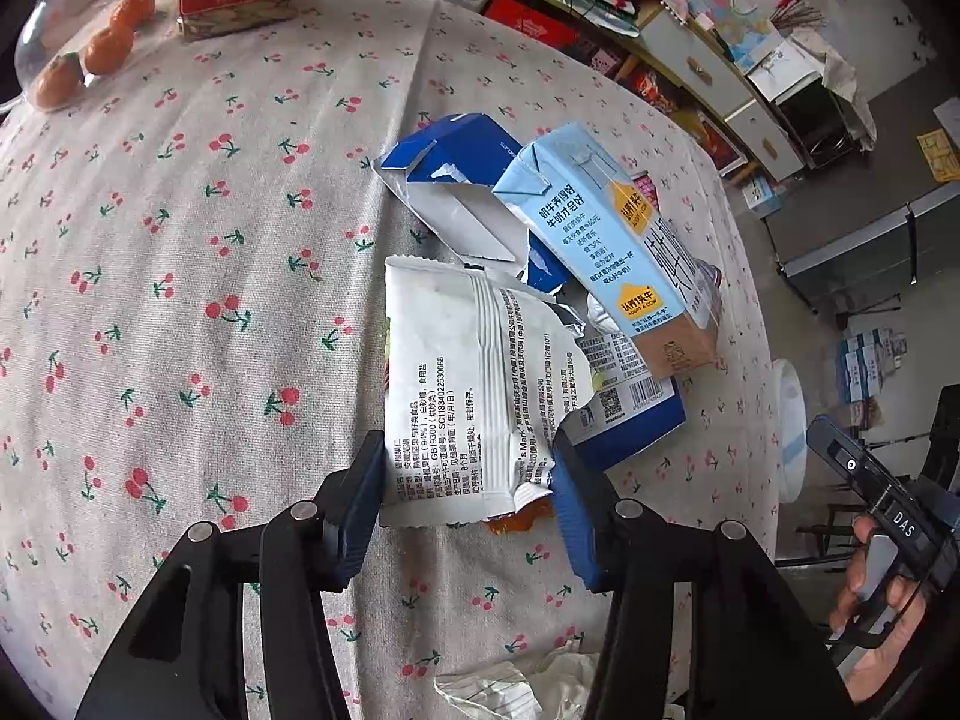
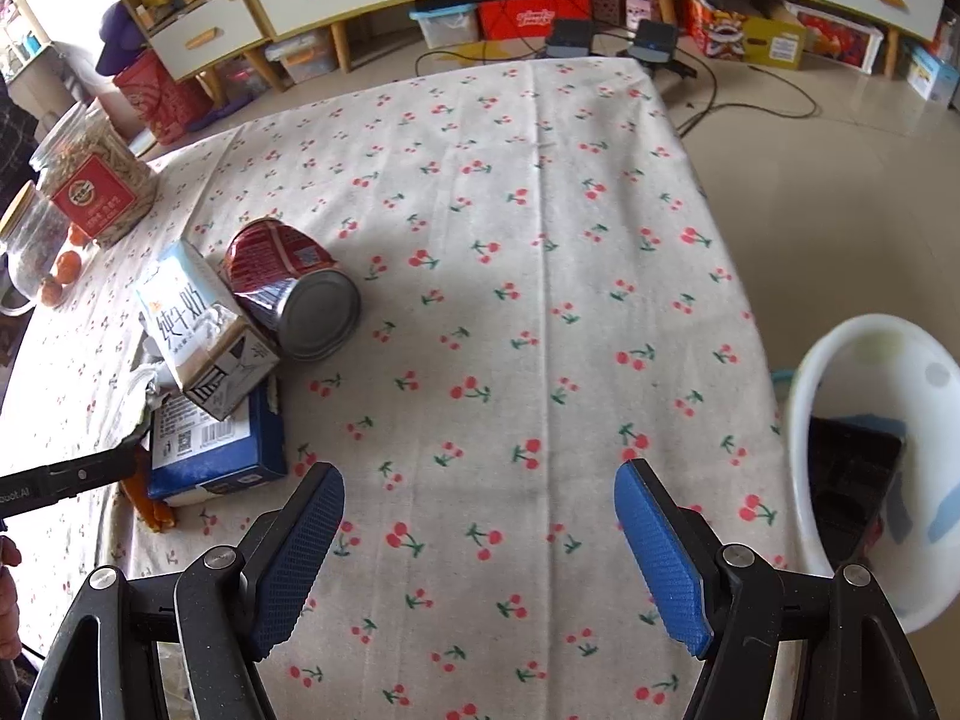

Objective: Collect trash
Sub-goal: 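Grasp the white snack wrapper with the left tool, then grasp the milk carton with the right tool while the left tool holds the wrapper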

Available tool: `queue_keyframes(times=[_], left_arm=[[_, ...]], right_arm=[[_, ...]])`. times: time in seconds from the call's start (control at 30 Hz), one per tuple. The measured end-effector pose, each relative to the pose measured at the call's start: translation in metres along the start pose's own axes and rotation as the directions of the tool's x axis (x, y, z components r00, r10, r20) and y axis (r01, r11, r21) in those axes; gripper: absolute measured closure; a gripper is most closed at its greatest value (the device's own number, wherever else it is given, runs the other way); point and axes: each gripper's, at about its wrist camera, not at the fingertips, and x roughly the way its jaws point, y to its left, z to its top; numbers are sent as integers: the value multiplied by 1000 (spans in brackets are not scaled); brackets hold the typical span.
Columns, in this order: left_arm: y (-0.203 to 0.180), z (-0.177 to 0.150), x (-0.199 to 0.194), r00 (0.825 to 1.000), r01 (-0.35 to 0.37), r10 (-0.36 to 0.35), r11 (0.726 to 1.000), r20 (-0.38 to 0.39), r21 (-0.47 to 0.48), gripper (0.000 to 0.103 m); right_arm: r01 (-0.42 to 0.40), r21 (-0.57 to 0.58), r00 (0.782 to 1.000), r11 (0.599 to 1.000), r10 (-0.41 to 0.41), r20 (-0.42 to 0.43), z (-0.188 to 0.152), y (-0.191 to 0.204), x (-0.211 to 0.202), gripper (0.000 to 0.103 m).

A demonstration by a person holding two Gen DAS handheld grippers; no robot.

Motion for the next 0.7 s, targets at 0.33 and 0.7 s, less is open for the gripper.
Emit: queue_keyframes(times=[0.33, 0.7], left_arm=[[27, -7, -42, 994, -30, 32, 999, 101, -18, 49], [72, -23, -74, 984, -41, 55, 995, 169, -87, 49]], right_arm=[[-71, -78, 997, 994, 73, 26, 14, 39, 7, 24], [-151, -198, 985, 968, 165, 53, 37, 95, 35, 24]])
